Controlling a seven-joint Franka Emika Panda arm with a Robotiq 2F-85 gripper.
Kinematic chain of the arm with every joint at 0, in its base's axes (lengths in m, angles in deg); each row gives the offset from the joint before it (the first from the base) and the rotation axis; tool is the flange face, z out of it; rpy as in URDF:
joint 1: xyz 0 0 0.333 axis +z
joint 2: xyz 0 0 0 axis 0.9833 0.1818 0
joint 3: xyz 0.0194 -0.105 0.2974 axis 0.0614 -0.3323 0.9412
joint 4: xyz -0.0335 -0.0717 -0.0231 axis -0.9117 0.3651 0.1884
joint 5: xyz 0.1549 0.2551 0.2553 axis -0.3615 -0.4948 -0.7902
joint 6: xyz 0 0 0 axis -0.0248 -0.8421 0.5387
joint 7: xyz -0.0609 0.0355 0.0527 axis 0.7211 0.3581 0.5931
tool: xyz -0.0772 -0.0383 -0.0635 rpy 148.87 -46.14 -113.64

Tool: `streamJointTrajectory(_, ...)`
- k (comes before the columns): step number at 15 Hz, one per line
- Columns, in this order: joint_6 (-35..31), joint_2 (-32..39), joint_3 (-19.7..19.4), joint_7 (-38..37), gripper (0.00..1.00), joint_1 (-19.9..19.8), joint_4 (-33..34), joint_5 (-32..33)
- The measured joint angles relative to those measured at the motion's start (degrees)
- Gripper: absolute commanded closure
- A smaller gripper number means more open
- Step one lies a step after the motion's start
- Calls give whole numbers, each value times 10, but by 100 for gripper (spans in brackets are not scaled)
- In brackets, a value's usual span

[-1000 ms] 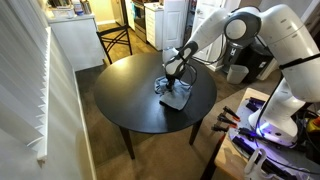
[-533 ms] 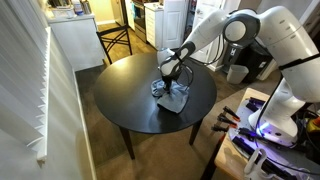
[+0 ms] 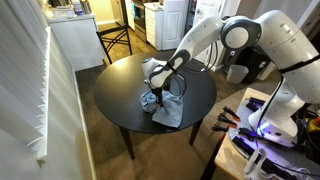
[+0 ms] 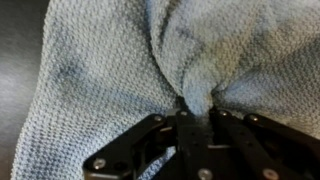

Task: Use the blue cloth to wipe the table

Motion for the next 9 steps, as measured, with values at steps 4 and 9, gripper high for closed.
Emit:
streamJointTrajectory(4,33,18,1,0,95,34,39,15)
streamJointTrajectory(9,19,33,-17,0,95,-14,70,5)
